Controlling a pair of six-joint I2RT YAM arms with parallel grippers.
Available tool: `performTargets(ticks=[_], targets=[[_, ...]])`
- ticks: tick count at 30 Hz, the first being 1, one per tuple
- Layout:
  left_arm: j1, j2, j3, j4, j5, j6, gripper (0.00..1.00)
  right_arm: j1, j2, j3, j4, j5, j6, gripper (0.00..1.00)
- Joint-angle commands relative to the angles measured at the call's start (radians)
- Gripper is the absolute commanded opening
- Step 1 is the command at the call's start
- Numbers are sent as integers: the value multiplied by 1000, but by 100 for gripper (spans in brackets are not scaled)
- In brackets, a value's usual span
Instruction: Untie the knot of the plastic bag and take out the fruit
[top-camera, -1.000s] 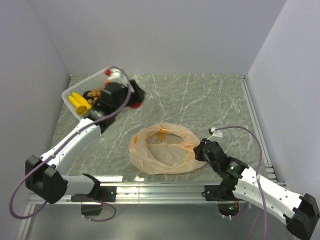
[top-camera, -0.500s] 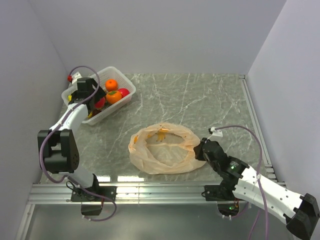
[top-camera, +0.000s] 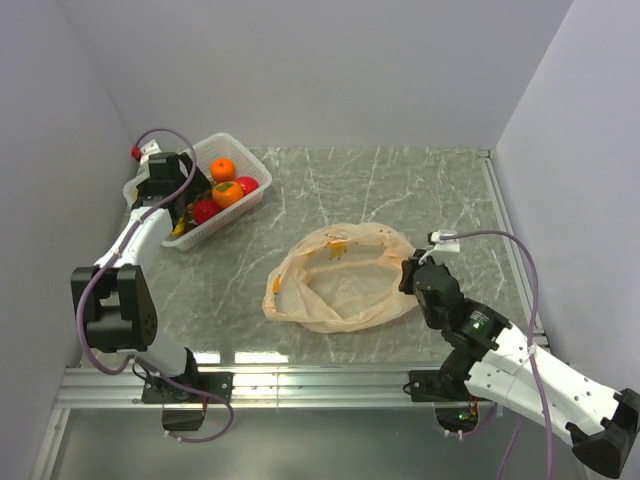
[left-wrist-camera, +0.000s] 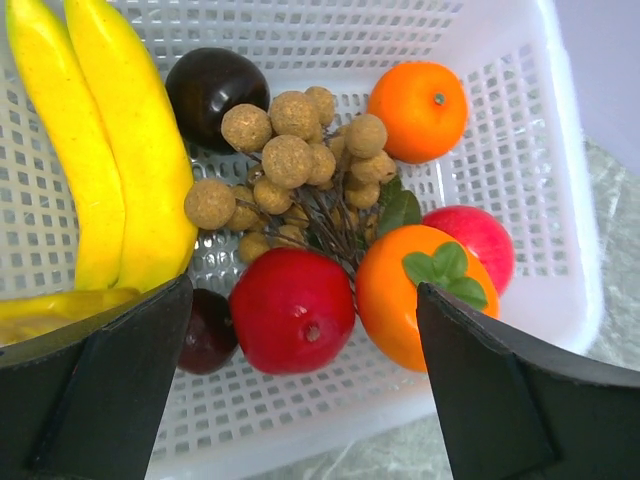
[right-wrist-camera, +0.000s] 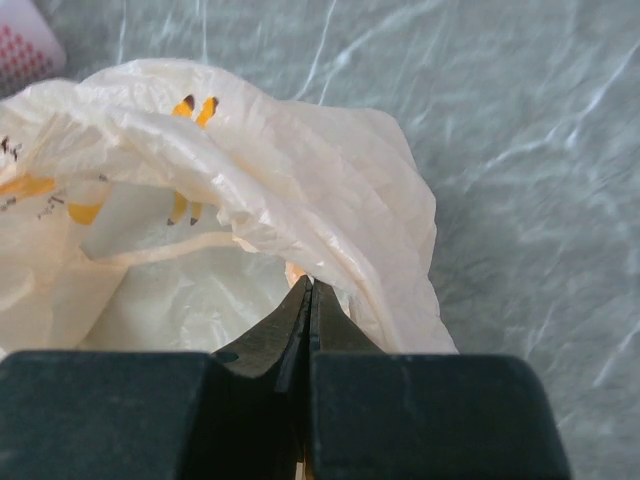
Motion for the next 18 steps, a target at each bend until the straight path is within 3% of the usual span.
performTargets(ticks=[1, 8, 13, 18], targets=[[-3, -93, 14, -5, 35, 24, 99, 6, -8, 68, 67, 152, -87, 0], [-26, -289, -56, -57, 111, 72, 99, 6, 3, 120, 208, 314, -212, 0], [-75, -499, -207, -26, 191, 135, 99, -37, 62, 143, 320, 474, -282, 0], [-139, -634, -293, -44, 155, 199, 99, -317, 157, 234, 216, 390, -142, 0]])
